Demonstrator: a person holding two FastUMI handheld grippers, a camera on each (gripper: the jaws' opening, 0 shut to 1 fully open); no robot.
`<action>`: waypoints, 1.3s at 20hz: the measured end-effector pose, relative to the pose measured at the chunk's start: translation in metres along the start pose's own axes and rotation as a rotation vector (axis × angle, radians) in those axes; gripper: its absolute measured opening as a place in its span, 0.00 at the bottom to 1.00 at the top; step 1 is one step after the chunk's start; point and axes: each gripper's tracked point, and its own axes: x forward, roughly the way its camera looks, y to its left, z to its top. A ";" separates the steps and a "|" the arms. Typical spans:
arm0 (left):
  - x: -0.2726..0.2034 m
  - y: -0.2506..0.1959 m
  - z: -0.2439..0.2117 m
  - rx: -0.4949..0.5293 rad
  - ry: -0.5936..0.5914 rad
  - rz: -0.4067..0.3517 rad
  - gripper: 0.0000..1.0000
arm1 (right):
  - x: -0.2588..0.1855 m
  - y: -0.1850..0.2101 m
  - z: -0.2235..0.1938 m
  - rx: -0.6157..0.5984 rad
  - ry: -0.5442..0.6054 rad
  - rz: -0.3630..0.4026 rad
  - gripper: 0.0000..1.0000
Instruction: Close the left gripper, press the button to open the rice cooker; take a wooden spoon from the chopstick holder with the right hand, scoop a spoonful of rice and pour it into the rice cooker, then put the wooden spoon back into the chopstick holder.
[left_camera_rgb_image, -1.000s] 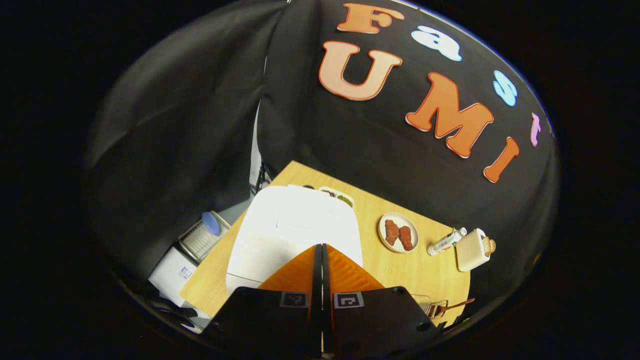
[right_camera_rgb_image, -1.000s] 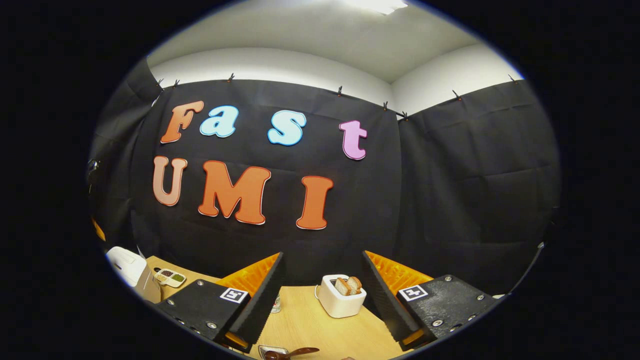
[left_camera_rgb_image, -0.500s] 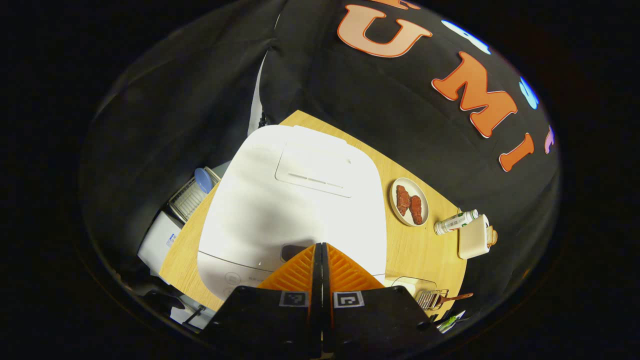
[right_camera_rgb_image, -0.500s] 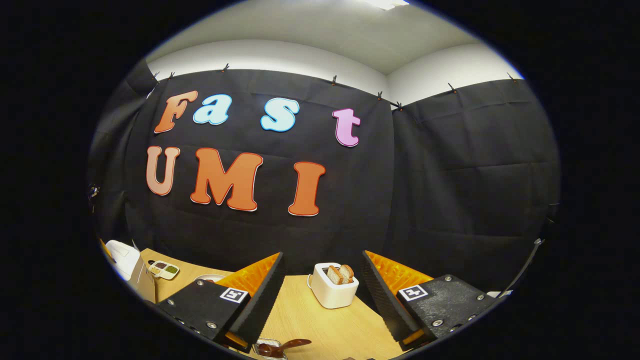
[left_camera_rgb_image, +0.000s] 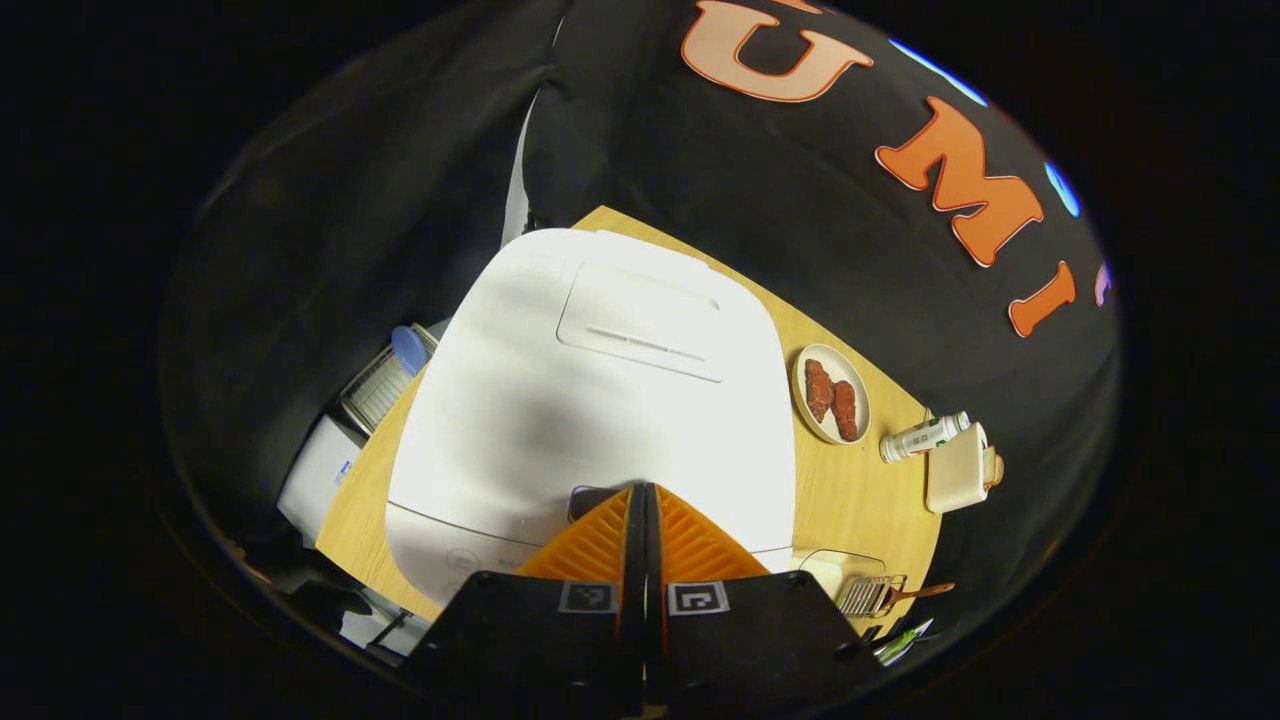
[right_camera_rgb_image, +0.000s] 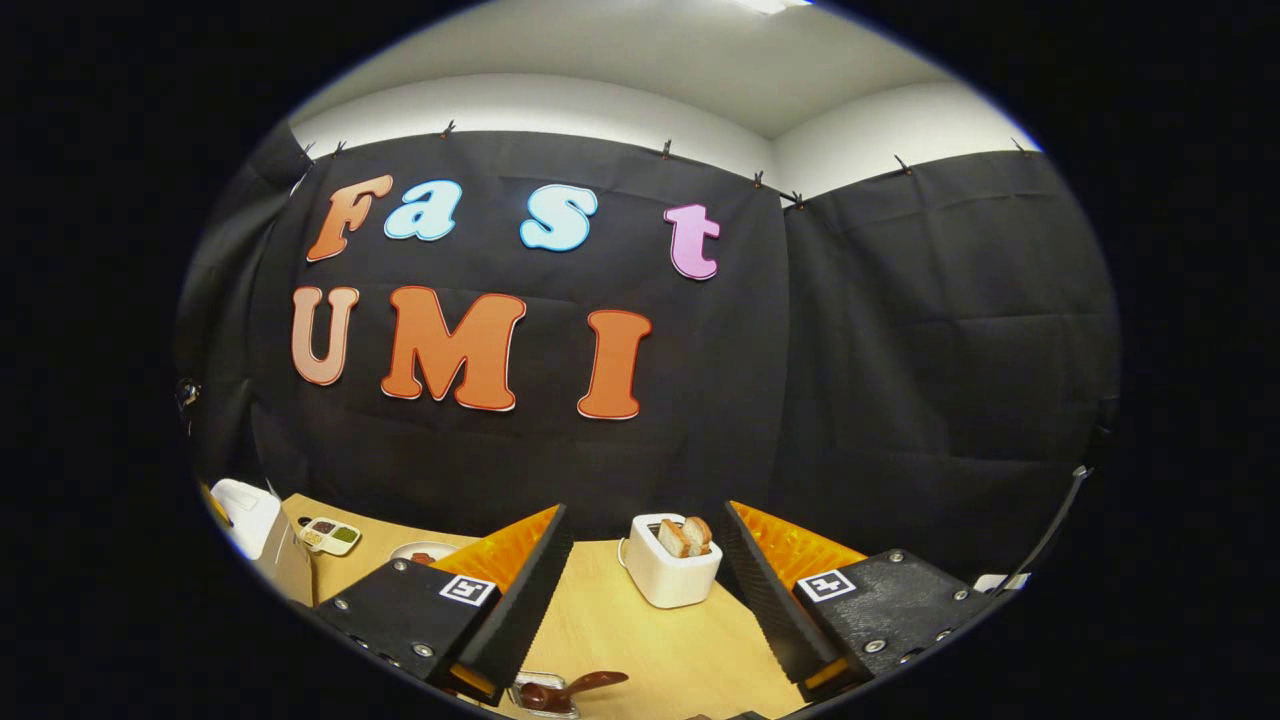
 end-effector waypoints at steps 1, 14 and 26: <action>-0.001 -0.001 0.003 0.018 -0.002 0.015 0.06 | 0.000 0.001 -0.002 0.004 0.005 0.012 0.94; -0.152 -0.076 0.095 0.245 -0.672 0.019 0.05 | 0.006 -0.001 -0.075 0.037 0.181 0.073 0.94; -0.241 -0.138 0.042 0.355 -1.024 0.042 0.04 | 0.005 0.026 -0.204 0.293 0.515 0.200 0.94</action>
